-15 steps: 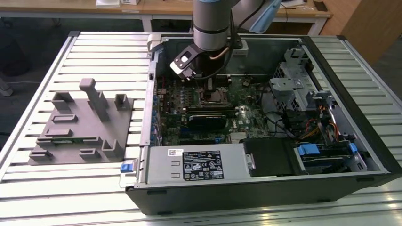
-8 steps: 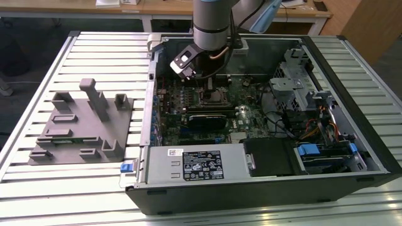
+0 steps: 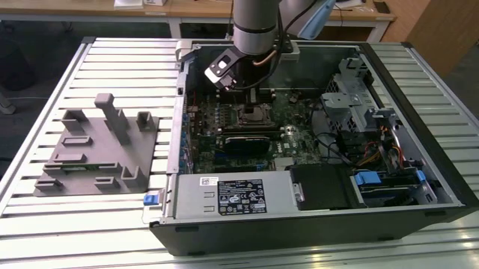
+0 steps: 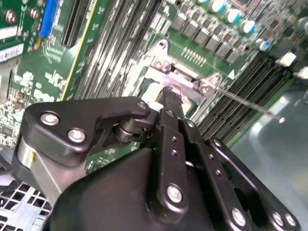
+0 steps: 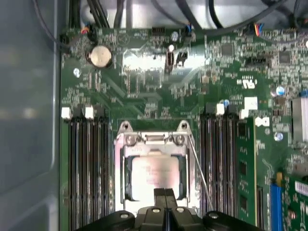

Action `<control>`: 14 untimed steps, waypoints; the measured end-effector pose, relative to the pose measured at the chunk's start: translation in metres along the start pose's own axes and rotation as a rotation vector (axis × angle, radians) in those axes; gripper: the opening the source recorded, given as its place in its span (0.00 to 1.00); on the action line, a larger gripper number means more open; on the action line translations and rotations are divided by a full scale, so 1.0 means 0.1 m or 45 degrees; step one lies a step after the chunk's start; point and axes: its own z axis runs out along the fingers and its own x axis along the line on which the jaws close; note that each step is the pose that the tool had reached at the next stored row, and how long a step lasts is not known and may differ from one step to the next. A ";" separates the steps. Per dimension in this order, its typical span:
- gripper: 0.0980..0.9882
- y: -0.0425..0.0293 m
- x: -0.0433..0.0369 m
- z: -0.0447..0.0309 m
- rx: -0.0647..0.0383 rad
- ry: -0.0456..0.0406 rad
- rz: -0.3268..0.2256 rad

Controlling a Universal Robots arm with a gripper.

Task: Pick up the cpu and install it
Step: 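Close the cpu cover, then install the first cpu locking lever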

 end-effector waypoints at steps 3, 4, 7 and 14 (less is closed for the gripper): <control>0.01 0.027 0.000 0.002 0.000 0.000 0.000; 0.01 0.035 0.001 0.002 0.000 0.000 0.000; 0.01 0.079 0.002 0.004 0.001 0.000 0.000; 0.01 0.148 0.003 0.007 0.002 0.000 0.000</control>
